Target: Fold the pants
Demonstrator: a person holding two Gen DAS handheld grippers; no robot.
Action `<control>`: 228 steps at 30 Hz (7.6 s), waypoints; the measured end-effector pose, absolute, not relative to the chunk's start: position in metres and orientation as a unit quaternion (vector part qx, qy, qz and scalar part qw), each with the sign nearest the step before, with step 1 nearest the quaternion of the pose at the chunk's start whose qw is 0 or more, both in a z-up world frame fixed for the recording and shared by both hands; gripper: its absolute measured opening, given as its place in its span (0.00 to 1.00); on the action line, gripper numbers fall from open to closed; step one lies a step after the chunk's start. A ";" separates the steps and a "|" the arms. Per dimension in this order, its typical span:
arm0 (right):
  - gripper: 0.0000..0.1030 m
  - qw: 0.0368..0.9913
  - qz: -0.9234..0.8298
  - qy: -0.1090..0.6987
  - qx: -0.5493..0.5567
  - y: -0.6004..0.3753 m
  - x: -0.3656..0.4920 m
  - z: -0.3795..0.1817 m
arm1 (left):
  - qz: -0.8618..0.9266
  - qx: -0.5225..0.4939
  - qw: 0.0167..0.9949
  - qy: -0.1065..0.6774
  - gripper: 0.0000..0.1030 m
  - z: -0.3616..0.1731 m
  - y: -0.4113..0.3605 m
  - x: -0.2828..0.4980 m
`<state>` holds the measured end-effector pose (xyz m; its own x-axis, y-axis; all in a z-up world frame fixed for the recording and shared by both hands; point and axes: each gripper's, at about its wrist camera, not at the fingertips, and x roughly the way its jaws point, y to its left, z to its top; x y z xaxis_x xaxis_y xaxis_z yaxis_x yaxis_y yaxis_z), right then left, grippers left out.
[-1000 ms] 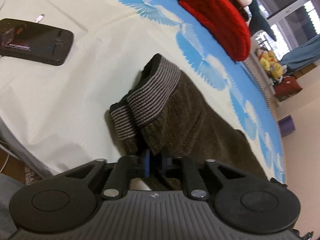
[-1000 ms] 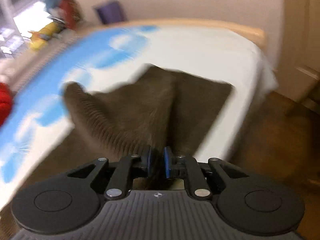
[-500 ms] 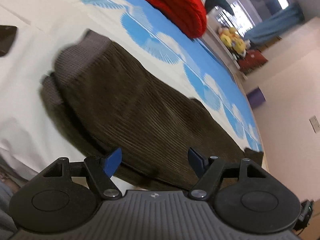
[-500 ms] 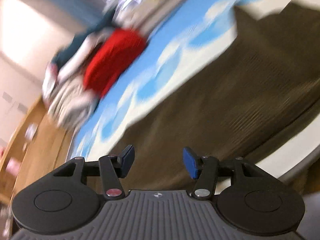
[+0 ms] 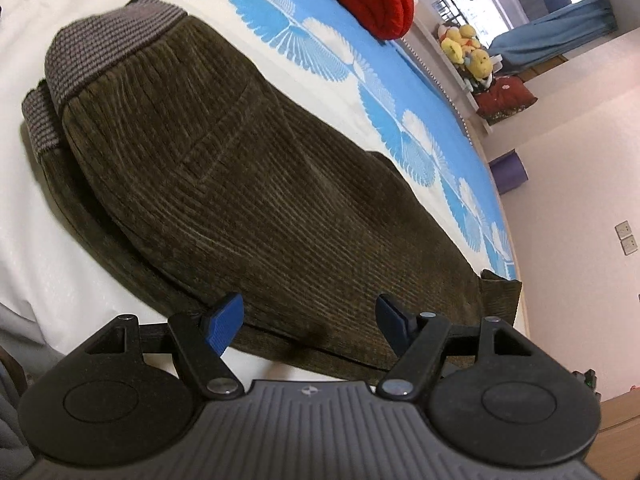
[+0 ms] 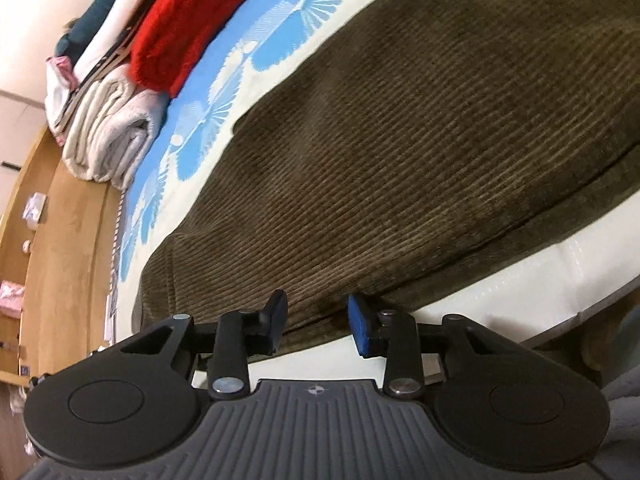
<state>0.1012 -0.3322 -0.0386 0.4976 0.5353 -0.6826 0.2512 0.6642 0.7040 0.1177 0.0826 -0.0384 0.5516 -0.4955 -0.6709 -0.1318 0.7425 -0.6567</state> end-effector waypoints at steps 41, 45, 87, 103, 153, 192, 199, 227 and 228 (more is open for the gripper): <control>0.07 0.814 0.077 0.443 0.366 -0.333 0.107 -0.040 | -0.079 -0.344 0.815 0.459 0.18 -0.047 0.071 0.136; 0.05 0.817 0.065 0.462 0.339 -0.327 0.108 -0.045 | -0.075 -0.319 0.827 0.458 0.10 -0.043 0.067 0.132; 0.41 0.865 0.127 0.468 0.133 -0.257 0.123 -0.033 | 0.118 -0.323 0.856 0.386 0.27 -0.034 0.164 0.096; 0.48 0.876 0.122 0.424 0.194 -0.280 0.113 -0.018 | 0.102 -0.192 0.915 0.341 0.90 -0.003 0.102 0.093; 0.27 0.825 -0.331 0.281 0.362 -0.659 0.154 -0.040 | 0.064 -0.086 0.914 0.392 0.99 -0.039 0.015 0.163; 0.58 0.785 -0.498 0.225 0.293 -0.671 0.020 -0.007 | 0.073 -0.109 0.912 0.388 0.99 -0.037 0.028 0.159; 0.43 0.885 -0.198 0.299 0.298 -0.594 0.020 0.028 | 0.056 -0.114 0.917 0.377 0.99 -0.031 0.023 0.157; 0.34 0.884 -0.135 0.433 0.111 -0.553 0.054 -0.003 | 0.029 -0.096 0.922 0.374 0.99 -0.031 0.013 0.142; 0.34 0.895 -0.152 0.400 0.126 -0.564 0.058 0.009 | 0.028 -0.097 0.923 0.371 0.99 -0.031 0.012 0.143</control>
